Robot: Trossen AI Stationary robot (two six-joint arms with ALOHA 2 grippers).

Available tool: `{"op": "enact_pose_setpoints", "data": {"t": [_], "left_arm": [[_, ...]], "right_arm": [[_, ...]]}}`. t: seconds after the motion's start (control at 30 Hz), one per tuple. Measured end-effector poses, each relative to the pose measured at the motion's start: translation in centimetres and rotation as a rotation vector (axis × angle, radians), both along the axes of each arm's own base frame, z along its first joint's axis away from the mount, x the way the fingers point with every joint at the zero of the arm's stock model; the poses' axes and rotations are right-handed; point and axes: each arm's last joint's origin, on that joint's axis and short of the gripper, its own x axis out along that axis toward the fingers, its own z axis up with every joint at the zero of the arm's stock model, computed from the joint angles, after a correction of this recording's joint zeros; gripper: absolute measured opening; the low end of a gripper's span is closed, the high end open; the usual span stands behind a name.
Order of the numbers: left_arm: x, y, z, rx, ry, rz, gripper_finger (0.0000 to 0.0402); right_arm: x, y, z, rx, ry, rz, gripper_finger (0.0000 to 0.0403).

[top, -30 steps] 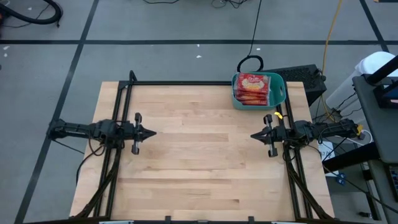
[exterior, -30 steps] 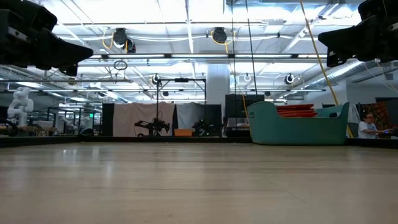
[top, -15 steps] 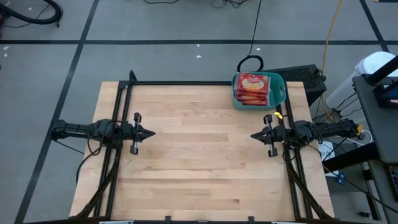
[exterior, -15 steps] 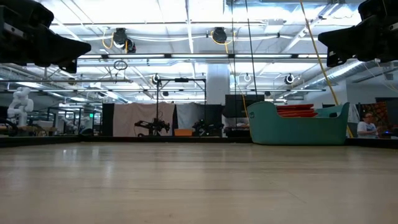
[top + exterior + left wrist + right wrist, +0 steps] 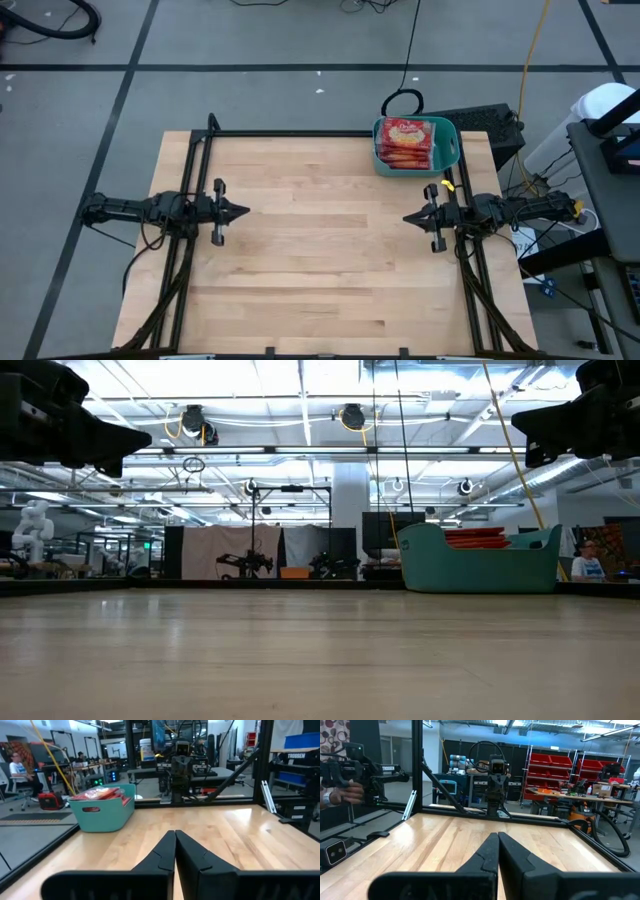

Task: Sort popcorn bags into baskets
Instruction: Return to Home Position

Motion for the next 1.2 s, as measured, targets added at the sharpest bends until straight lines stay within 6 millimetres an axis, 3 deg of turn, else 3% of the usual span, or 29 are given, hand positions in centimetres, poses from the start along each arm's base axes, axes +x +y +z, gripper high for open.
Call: {"op": "enact_pose_setpoints", "data": {"t": [1.2], "left_arm": [[0.00, 0.00, 0.28, 0.017, -0.031, 0.002, 0.0017]], "right_arm": [[0.00, 0.00, 0.00, 0.000, 0.000, 0.000, 0.0000]]}}
